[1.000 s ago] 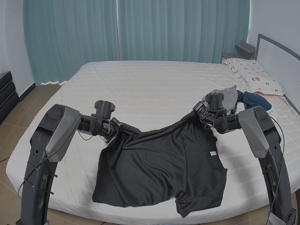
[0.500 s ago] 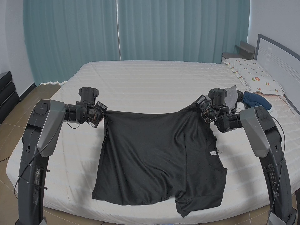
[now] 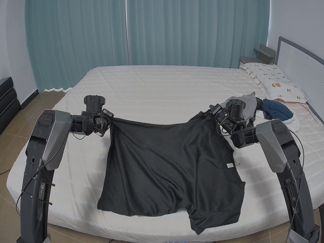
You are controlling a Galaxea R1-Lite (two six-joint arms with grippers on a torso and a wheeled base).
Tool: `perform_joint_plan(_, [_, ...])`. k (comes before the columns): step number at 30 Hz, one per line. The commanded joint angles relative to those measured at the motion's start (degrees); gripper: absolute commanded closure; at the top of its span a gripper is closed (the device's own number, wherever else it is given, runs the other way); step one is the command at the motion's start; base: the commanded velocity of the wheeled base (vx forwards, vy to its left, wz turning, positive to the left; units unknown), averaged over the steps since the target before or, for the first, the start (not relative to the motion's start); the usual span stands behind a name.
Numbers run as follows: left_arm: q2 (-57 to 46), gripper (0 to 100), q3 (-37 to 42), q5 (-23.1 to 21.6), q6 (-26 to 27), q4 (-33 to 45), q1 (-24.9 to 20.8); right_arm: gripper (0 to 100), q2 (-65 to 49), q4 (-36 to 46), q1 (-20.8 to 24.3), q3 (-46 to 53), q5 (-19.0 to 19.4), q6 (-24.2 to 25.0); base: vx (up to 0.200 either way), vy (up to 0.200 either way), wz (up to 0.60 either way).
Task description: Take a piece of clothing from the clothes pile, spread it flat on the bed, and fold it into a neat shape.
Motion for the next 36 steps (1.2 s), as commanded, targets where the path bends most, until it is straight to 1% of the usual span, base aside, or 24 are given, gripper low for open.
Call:
perform_joint_plan(1, [0.3,0,0.0,0.0,0.0,0.1,0.0,0,0.9,0.4,0.3,0.0,-0.2,-0.4,0.000,0.000,0.00])
perform_joint_plan(2, [0.3,0,0.0,0.0,0.0,0.1,0.0,0,0.9,0.4,0.3,0.0,-0.2,-0.4,0.000,0.000,0.00])
perform_joint_plan(3, [0.3,0,0.3,0.0,0.0,0.1,0.0,0,-0.5,1.3,0.2,2.0,-0.2,-1.9,0.000,0.000,0.00])
perform_joint_plan(6, [-0.2,0,1.2,0.0,-0.1,0.7,0.2,0,-2.6,0.9,0.0,5.5,-0.1,-2.5,0.000,0.000,0.00])
perform_joint_plan(9, [-2.8,0,5.5,-1.4,0.1,0.5,1.1,0,-6.9,0.6,-0.4,12.1,0.4,-2.3,0.000,0.000,0.00])
perform_joint_plan(12, [-6.8,0,10.9,-5.2,0.3,0.0,1.9,0,-12.4,0.5,-0.8,20.6,1.3,-1.8,0.000,0.000,0.00])
perform_joint_plan(13, [-6.8,0,10.9,-5.2,0.3,0.0,1.9,0,-12.4,0.5,-0.8,20.6,1.3,-1.8,0.000,0.000,0.00])
perform_joint_plan(14, [-9.5,0,14.0,-8.5,0.5,0.1,3.0,0,-15.9,0.5,-1.0,26.2,2.9,-1.7,0.000,0.000,0.00])
perform_joint_plan(15, [-9.8,0,14.2,-9.0,0.7,0.1,3.0,0,-16.4,0.5,-1.1,27.0,3.3,-1.7,0.000,0.000,0.00])
perform_joint_plan(16, [-10.9,0,15.2,-10.8,2.1,0.8,3.6,0,-18.9,-0.3,-1.5,31.1,4.5,-1.6,0.000,0.000,0.00])
perform_joint_plan(19, [-13.0,0,17.4,-11.7,5.5,3.5,4.0,0,-22.4,-3.1,-1.6,37.5,6.4,-0.3,0.000,0.000,0.00])
perform_joint_plan(20, [-13.3,0,17.6,-11.8,5.9,3.9,4.1,0,-22.7,-3.4,-1.6,38.0,6.6,-0.1,0.000,0.000,0.00])
perform_joint_plan(21, [-14.6,0,18.6,-13.2,7.9,6.5,4.5,0,-24.3,-4.4,-1.6,40.8,7.1,0.5,0.000,0.000,0.00])
perform_joint_plan(22, [-14.9,0,18.9,-14.1,8.8,7.5,4.5,0,-24.9,-4.5,-1.6,41.6,7.2,0.7,0.000,0.000,0.00])
perform_joint_plan(23, [-15.6,0,19.5,-16.2,10.3,9.7,4.5,0,-26.1,-4.6,-1.6,43.6,7.6,0.7,0.000,0.000,0.00])
perform_joint_plan(24, [-16.0,0,19.7,-17.3,11.0,10.9,4.5,0,-26.5,-4.6,-1.6,44.7,7.8,0.7,0.000,0.000,0.00])
perform_joint_plan(30, [-16.5,0,20.6,-18.0,11.2,11.6,4.9,0,-28.6,-4.7,-1.6,48.9,8.4,1.1,0.000,0.000,0.00])
perform_joint_plan(33, [-17.8,0,23.5,-18.3,11.5,11.0,4.8,0,-29.8,-4.7,-1.6,50.9,8.6,2.3,0.000,0.000,0.00])
perform_joint_plan(34, [-20.2,0,27.5,-19.3,11.6,10.5,4.7,0,-31.0,-4.7,-1.8,53.2,9.2,3.1,0.000,0.000,0.00])
perform_joint_plan(36, [-24.3,0,32.3,-21.7,11.3,9.6,4.5,0,-32.3,-4.9,-2.0,55.9,9.1,3.1,0.000,0.000,0.00])
